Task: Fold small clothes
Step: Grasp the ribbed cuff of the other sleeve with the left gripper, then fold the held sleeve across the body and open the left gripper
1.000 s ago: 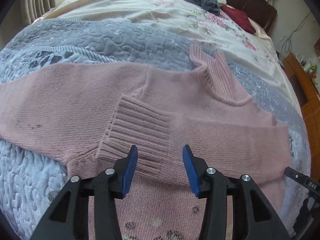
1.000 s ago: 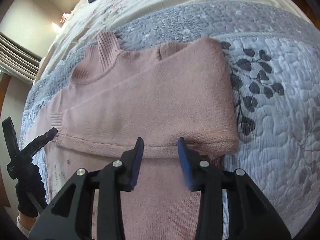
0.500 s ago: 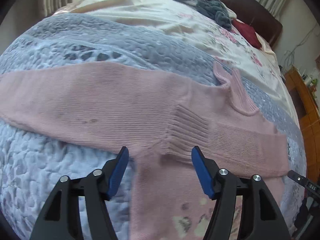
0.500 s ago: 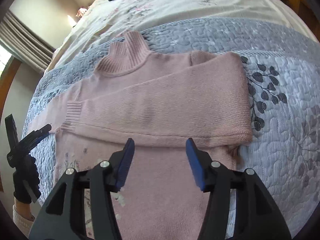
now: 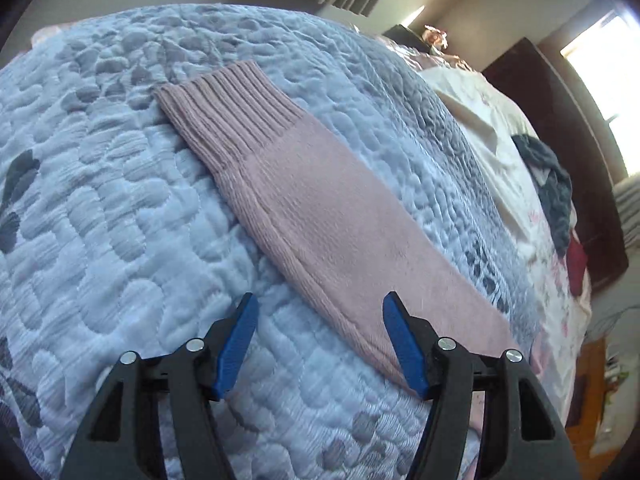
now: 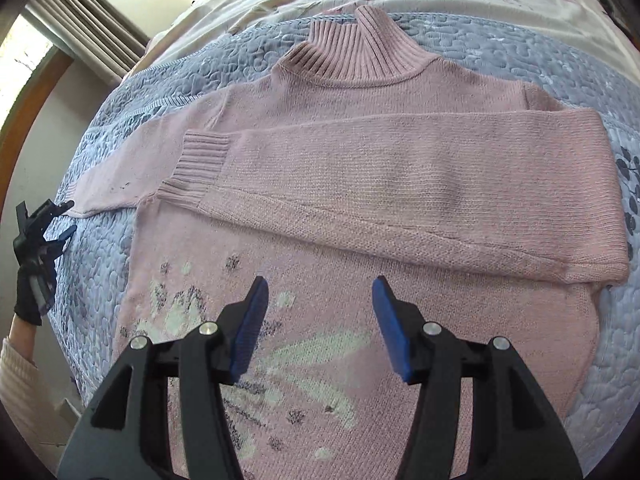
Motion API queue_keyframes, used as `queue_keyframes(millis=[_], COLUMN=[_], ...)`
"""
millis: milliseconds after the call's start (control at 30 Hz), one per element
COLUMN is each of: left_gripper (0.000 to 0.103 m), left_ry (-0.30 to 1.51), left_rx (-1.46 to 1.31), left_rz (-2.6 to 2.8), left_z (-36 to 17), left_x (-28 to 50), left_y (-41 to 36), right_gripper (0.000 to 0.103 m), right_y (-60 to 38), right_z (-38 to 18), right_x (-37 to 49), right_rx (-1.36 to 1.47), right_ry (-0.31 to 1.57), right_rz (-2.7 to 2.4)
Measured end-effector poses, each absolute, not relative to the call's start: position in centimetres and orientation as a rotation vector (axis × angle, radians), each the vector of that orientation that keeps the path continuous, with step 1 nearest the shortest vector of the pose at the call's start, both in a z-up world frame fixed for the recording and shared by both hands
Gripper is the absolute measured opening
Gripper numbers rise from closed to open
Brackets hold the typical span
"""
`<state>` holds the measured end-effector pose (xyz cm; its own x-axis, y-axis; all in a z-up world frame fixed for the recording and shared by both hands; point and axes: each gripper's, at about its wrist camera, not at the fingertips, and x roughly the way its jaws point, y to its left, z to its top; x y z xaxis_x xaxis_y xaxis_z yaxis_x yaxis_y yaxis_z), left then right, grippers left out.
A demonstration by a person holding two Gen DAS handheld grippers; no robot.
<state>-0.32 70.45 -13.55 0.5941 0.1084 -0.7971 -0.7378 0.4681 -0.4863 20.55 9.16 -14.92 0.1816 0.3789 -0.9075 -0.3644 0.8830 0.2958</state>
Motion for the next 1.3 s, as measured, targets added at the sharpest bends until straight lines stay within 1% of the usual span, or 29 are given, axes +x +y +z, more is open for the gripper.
queue_keyframes(millis=[233,300,333,367,400,433,567,833,1033,1300], left_gripper=[0.064,0.061,0.051,0.036,0.028,0.014,0.010,0.009,0.009,0.009], left_ry=[0.701,0.696,0.701,0.707,0.711,0.707,0.665,0.623,0.647,0.657], left_rx=[-0.962,-0.949,-0.933,-0.914,-0.906,-0.913,-0.915,-0.816,-0.709,-0.680], left_rz=[0.591,0.605,0.619,0.637,0.648,0.645,0.616,0.466,0.325,0.114], left_z=[-13.9,-13.9,-13.7,-13.7,-13.6,-13.6,-12.6,-8.6,-6.8,-6.1], left_x=[1.3,1.6,1.6,1.7,1.6,1.4,0.9,2.6,6.0,10.8], left_y=[72.9,73.1,73.1,73.2,73.3,73.5,73.0,67.2,59.7,47.9], right_gripper=[0.054,0.054,0.054,0.054,0.054,0.054,0.054,0.054,0.054,0.054], right_y=[8.6,8.5,8.4,8.4,8.3,8.3,7.7,6.0,5.0,3.7], right_z=[-16.6,-16.9,-17.0,-17.0,-17.0,-17.0,-16.9,-16.2,-15.9,-15.6], right_x=[20.7,20.7,20.6,20.6,20.5,20.4,20.1,19.5,19.2,19.3], right_rx=[0.008,0.005,0.004,0.002,-0.001,-0.004,-0.004,0.015,0.035,0.060], right_ry=[1.313,1.319,1.321,1.321,1.320,1.318,1.316,1.303,1.297,1.289], right_rz=[0.480,0.472,0.470,0.469,0.466,0.463,0.460,0.453,0.451,0.440])
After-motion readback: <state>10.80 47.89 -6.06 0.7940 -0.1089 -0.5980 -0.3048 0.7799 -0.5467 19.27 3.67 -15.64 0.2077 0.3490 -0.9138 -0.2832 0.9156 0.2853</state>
